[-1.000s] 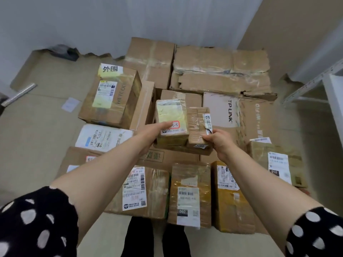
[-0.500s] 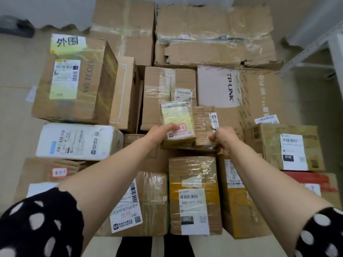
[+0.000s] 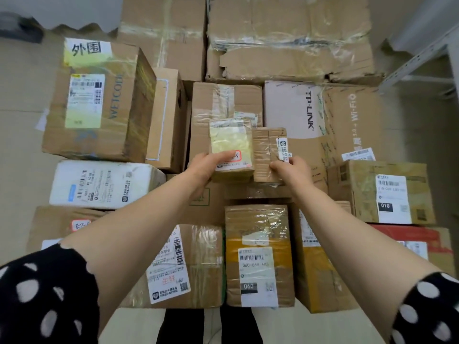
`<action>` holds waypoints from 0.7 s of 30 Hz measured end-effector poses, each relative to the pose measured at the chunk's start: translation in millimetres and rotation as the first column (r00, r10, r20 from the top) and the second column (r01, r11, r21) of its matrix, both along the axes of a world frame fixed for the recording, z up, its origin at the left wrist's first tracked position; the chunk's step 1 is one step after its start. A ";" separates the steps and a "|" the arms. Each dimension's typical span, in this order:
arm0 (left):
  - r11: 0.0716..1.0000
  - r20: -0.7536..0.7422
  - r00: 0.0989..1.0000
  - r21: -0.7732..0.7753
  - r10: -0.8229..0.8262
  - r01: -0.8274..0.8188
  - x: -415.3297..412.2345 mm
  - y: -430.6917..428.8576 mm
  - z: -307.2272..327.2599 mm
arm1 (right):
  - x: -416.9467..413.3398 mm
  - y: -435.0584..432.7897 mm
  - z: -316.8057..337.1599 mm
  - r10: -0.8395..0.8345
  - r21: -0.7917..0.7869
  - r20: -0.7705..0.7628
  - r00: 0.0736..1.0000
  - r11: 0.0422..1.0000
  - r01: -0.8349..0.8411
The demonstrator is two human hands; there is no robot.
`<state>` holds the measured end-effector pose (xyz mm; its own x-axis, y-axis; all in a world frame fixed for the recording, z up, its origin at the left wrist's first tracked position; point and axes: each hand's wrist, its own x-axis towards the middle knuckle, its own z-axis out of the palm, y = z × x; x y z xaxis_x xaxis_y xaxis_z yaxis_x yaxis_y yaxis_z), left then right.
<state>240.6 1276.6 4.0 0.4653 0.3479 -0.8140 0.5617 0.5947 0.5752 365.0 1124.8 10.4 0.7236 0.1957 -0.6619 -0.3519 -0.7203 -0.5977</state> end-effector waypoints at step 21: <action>0.686 -0.525 0.734 0.339 -0.430 0.644 -73.1 24.3 -8.4 | -65.8 72.5 -3.5 0.326 -0.012 0.090 0.941 0.945 -0.326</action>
<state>167.4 1300.9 -4.4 0.3910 0.5164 -0.7618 0.9188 -0.1711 0.3556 299.2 1197.3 6.8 0.6758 0.4326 -0.5968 -0.0434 -0.7849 -0.6181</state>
